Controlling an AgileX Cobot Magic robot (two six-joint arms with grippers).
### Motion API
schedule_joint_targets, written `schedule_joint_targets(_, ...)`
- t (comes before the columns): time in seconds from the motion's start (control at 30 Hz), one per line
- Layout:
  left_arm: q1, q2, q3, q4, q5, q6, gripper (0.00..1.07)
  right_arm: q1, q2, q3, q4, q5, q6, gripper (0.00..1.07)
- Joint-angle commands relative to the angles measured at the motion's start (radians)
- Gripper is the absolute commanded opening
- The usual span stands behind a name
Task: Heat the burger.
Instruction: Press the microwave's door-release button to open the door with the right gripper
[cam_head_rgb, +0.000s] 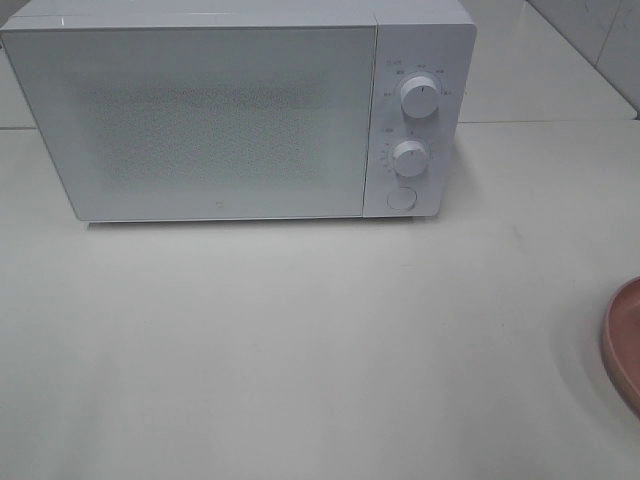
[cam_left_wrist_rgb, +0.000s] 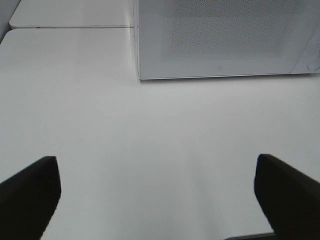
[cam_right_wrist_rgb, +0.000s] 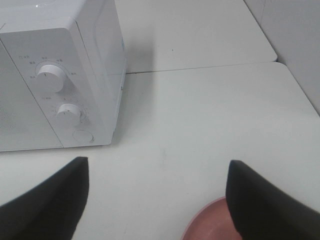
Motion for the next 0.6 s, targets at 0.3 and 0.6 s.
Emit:
schedule_joint_targets(0.3, -0.001, -0.018, 0.001, -0.011, -0.003, 0.001, 0.98, -0.004, 0.193, -0.001, 0.003, -0.201, -0.001, 0.74)
schedule_joint_targets(0.6, -0.001, -0.018, 0.001, -0.011, -0.003, 0.001, 0.98, -0.004, 0.302, -0.001, -0.070, -0.411, 0.000, 0.74)
